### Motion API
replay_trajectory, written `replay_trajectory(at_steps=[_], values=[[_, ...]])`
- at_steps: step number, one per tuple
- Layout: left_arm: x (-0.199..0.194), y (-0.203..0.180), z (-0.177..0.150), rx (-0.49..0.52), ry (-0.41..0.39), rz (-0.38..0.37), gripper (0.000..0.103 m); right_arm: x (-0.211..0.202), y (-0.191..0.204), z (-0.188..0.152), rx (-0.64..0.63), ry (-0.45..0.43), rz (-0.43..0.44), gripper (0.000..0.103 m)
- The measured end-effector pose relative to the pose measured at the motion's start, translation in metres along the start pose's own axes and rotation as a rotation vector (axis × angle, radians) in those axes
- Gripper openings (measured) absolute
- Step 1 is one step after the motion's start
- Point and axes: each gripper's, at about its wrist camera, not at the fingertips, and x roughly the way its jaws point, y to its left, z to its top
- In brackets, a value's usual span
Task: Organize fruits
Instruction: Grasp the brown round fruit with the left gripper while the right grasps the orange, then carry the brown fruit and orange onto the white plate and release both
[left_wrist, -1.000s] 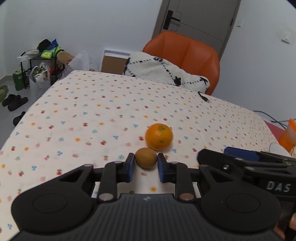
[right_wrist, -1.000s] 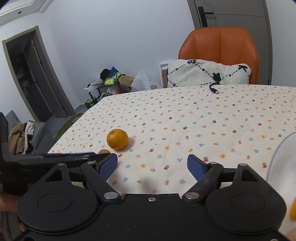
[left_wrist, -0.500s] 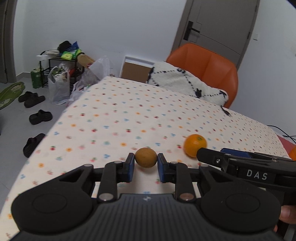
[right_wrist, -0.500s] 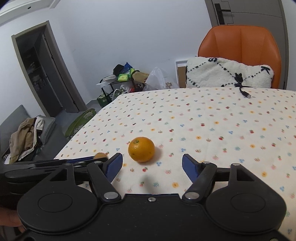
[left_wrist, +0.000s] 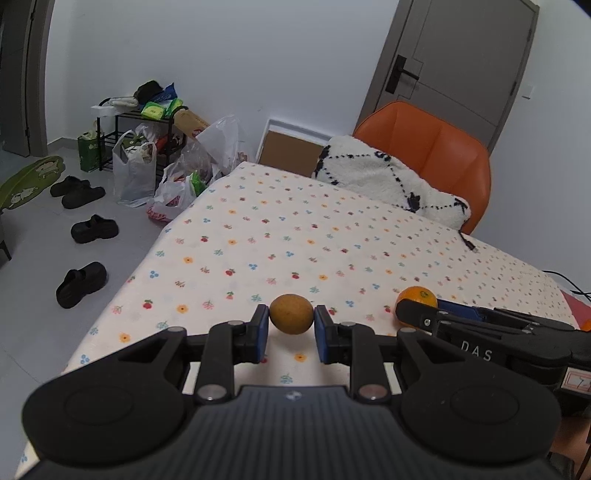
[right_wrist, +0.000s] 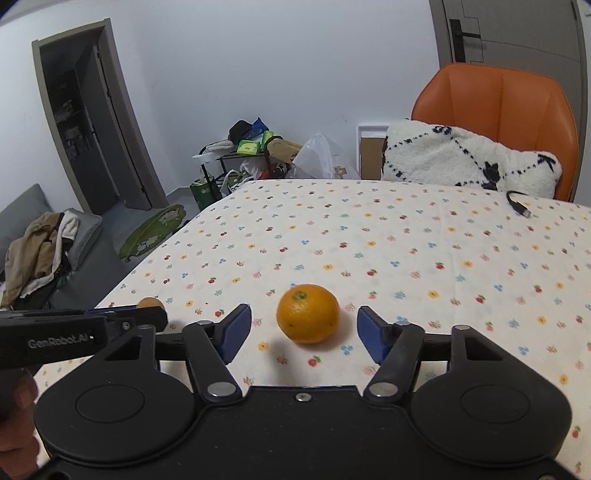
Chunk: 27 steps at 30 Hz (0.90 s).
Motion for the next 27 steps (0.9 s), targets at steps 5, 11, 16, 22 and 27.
replay_trajectory(at_steps=[5, 11, 16, 22, 27], values=[[-0.007, -0.01, 0.0, 0.013, -0.009, -0.036, 0.024, 0.0, 0.002, 0.0, -0.021, -0.005, -0.023, 0.036], [-0.012, -0.033, -0.001, 0.051, -0.012, -0.083, 0.024, -0.027, 0.0, -0.005, 0.0, -0.031, -0.04, 0.036], [-0.014, -0.055, -0.002, 0.083, -0.012, -0.132, 0.024, -0.052, -0.009, -0.009, 0.044, -0.065, -0.075, 0.036], [-0.017, -0.082, -0.003, 0.121, -0.011, -0.185, 0.024, -0.086, -0.024, -0.015, 0.099, -0.114, -0.108, 0.036], [-0.018, -0.102, -0.007, 0.146, -0.004, -0.225, 0.024, -0.109, -0.037, -0.019, 0.126, -0.145, -0.14, 0.036]])
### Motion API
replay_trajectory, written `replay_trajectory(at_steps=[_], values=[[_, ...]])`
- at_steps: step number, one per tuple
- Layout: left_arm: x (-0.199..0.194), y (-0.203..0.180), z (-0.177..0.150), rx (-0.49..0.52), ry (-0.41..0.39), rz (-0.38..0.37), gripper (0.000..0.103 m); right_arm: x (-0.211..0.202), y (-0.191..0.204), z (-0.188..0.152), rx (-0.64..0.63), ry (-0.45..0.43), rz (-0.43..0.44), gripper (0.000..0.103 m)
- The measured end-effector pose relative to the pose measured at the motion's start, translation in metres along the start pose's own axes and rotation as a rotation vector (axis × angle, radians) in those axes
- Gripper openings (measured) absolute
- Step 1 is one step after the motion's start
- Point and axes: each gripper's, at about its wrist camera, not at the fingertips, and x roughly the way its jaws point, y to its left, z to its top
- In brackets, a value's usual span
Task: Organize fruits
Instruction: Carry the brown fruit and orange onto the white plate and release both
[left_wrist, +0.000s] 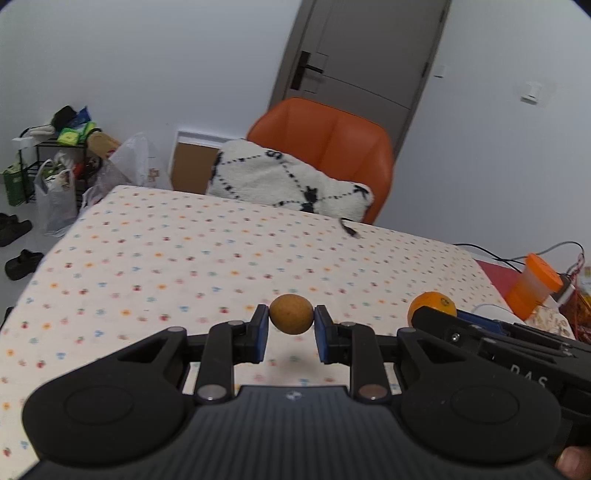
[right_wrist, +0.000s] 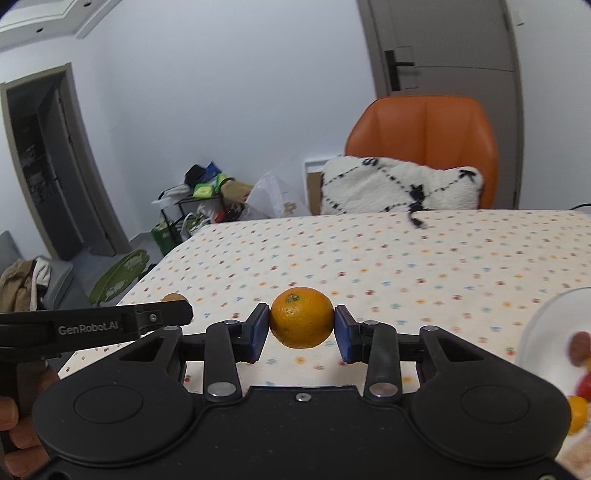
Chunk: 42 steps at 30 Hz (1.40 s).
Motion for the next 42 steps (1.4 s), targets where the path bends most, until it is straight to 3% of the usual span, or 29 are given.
replay_trajectory(at_steps=[17, 39, 42], values=[[0.012, -0.061, -0.014, 0.093, 0.045, -0.113, 0.024, -0.057, -0.041, -0.013, 0.068, -0.074, -0.09, 0.036], [0.023, -0.127, -0.029, 0.187, 0.09, -0.222, 0.024, -0.112, -0.109, -0.056, 0.201, -0.079, -0.23, 0.036], [0.024, -0.136, -0.031, 0.203, 0.101, -0.242, 0.024, -0.12, -0.116, -0.062, 0.24, -0.077, -0.233, 0.044]])
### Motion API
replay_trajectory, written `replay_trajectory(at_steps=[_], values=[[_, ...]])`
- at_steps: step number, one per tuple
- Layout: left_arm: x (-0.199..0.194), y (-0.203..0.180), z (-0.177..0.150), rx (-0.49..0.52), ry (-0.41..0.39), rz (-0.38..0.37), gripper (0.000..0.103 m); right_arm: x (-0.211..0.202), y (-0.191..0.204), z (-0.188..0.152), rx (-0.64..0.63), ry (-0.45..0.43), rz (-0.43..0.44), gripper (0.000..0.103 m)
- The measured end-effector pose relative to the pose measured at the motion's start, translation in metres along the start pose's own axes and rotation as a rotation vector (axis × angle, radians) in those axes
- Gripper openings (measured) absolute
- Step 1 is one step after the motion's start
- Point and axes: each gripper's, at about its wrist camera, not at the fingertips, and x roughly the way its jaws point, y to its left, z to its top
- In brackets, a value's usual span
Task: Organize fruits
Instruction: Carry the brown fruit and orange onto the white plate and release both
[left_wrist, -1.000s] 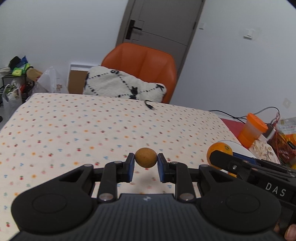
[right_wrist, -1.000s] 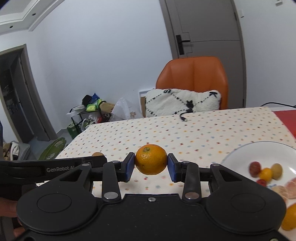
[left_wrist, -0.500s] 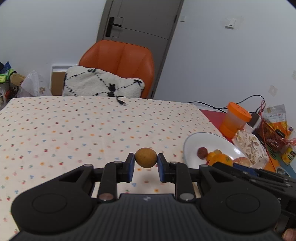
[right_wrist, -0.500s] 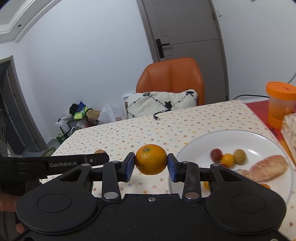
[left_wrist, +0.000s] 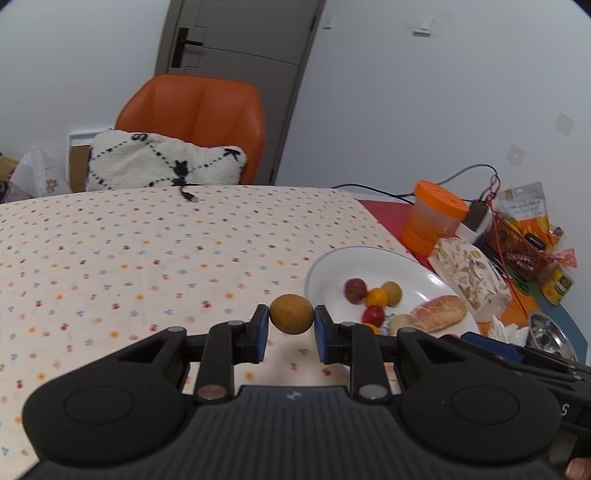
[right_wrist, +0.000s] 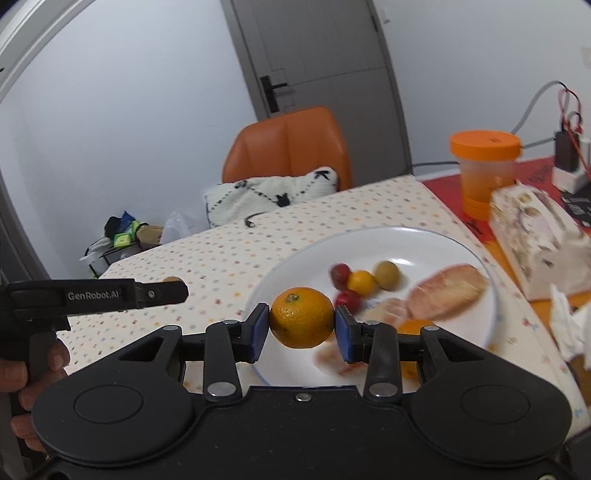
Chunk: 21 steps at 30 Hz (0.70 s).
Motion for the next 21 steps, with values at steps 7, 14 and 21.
replay_trajectory(at_steps=[7, 14, 21], values=[[0.009, -0.017, 0.003, 0.034, 0.015, -0.031, 0.024, -0.014, -0.013, -0.002, 0.037, -0.042, -0.01, 0.055], [0.013, -0.028, 0.003, 0.07, 0.025, -0.049, 0.032, -0.021, -0.029, -0.004, 0.09, -0.048, -0.009, 0.055], [0.006, -0.016, 0.002, 0.039, 0.037, -0.012, 0.044, -0.02, -0.032, -0.01, 0.102, -0.037, -0.013, 0.055]])
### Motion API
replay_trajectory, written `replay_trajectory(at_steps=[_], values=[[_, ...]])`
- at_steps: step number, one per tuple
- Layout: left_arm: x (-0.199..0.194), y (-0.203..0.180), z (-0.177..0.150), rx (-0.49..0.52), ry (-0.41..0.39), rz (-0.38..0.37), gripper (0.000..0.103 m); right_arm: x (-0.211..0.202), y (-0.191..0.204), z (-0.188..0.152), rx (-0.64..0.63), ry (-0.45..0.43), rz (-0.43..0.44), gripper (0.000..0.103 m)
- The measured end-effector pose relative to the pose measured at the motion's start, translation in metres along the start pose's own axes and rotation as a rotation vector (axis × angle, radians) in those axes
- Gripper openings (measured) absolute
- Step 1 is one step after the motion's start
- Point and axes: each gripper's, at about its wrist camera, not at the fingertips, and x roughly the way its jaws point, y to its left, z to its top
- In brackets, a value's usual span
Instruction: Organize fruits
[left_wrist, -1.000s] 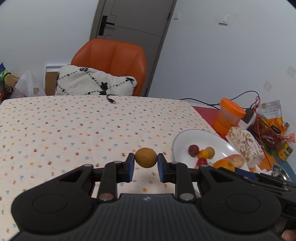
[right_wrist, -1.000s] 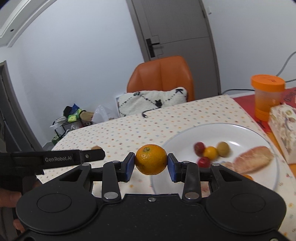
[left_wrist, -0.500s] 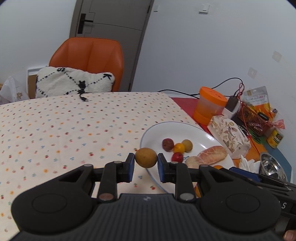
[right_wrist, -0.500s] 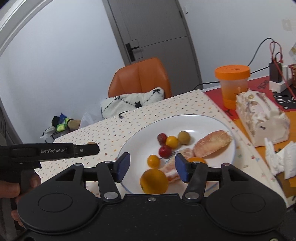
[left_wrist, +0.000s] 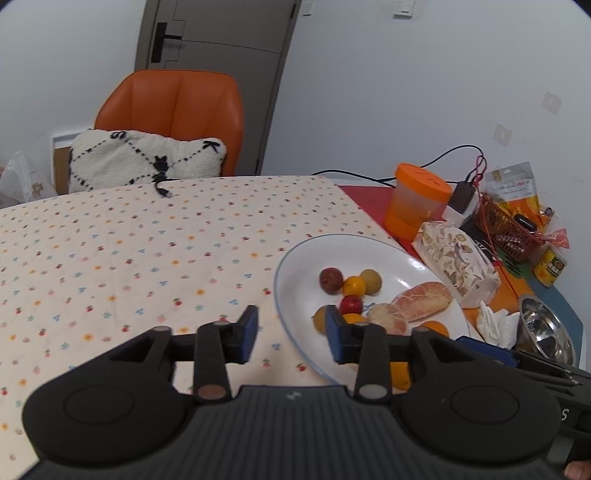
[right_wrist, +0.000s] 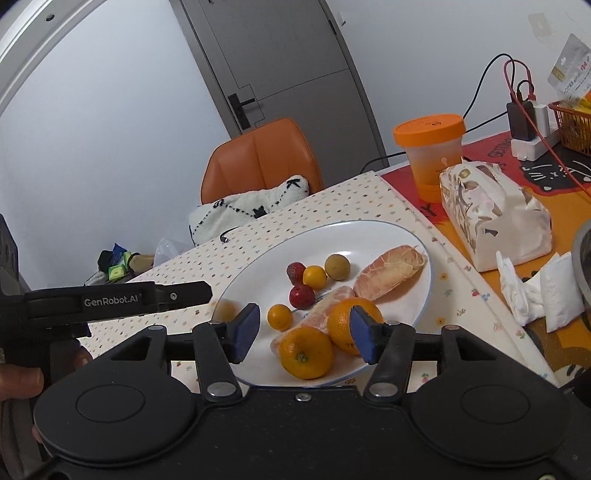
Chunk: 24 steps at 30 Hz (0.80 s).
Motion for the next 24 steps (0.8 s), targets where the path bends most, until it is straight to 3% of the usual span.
replay_trajectory(at_steps=[5, 14, 24], values=[[-0.014, 0.007, -0.002, 0.0, -0.014, 0.025, 0.073, 0.0, 0.003, -0.002, -0.004, 0.003, 0.009, 0.055], [-0.038, 0.018, -0.008, 0.0, -0.009, 0.047, 0.084, -0.005, 0.014, -0.007, -0.006, 0.018, 0.015, 0.059], [-0.07, 0.034, -0.021, -0.042, -0.018, 0.096, 0.09, -0.019, 0.035, -0.009, -0.055, 0.013, 0.007, 0.075]])
